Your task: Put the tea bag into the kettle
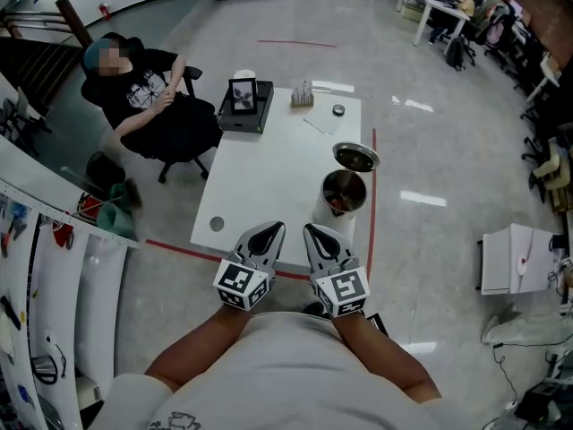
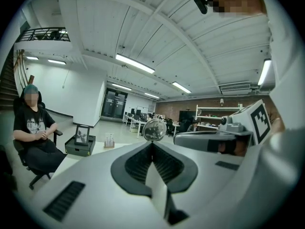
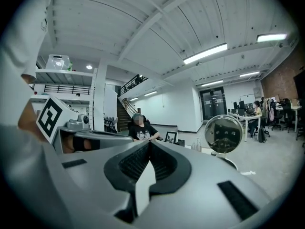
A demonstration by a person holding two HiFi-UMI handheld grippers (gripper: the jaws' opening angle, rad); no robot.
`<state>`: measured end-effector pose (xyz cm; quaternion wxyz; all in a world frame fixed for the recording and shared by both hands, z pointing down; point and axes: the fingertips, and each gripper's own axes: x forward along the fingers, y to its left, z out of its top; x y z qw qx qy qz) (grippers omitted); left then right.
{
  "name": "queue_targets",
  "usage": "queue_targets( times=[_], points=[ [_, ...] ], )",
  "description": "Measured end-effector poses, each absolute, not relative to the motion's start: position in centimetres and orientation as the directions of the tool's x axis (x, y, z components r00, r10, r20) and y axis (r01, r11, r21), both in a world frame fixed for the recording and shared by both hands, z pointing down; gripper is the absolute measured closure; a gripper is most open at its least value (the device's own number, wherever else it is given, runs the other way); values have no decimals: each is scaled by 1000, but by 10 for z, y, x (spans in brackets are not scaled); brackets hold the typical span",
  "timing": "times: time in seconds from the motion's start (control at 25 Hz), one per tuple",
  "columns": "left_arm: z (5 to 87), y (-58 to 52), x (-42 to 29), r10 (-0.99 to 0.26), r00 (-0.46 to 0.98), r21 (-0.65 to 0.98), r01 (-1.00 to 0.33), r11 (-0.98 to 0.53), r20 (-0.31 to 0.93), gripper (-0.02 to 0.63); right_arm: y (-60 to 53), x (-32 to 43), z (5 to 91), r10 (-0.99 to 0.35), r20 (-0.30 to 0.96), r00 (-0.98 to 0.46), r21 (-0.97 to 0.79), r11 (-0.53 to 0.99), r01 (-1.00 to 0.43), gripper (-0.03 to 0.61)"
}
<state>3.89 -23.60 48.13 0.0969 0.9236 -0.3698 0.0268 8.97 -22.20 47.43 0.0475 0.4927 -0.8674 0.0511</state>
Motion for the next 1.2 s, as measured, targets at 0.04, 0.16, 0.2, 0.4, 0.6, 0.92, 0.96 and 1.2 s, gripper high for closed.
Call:
queue_targets(
  times=[0.04,0.16,0.2,0.4,0.6,0.92,0.96,1.2],
  points=[
    [479,-236,32,-677,727,158,-686,-710,115,603,-221,81,473,-848,134,-512,-39,512,-858,566],
    [475,-234,12,-673,733,161,-680,-716,103,603,-216,57,471,-846,136,-516,-31,517,-855,568],
    [473,-232,6,-670,736,161,-676,-719,99,603,-214,50,470,-847,134,-515,-29,516,-856,568],
    [469,-217,-22,-647,758,150,-651,-744,83,603,-201,20,464,-863,121,-491,-23,492,-870,566],
    [467,-200,-55,-627,776,151,-630,-762,68,603,-183,-9,462,-881,113,-460,-18,461,-887,568],
    [467,-159,-107,-594,803,150,-595,-790,55,603,-140,-64,463,-896,98,-433,-21,434,-901,568],
    [468,-154,-112,-593,804,150,-594,-791,56,603,-135,-70,463,-898,95,-430,-18,430,-903,568],
    [472,-126,-140,-587,808,155,-588,-794,58,603,-104,-97,461,-908,71,-414,-6,414,-910,568]
  ],
)
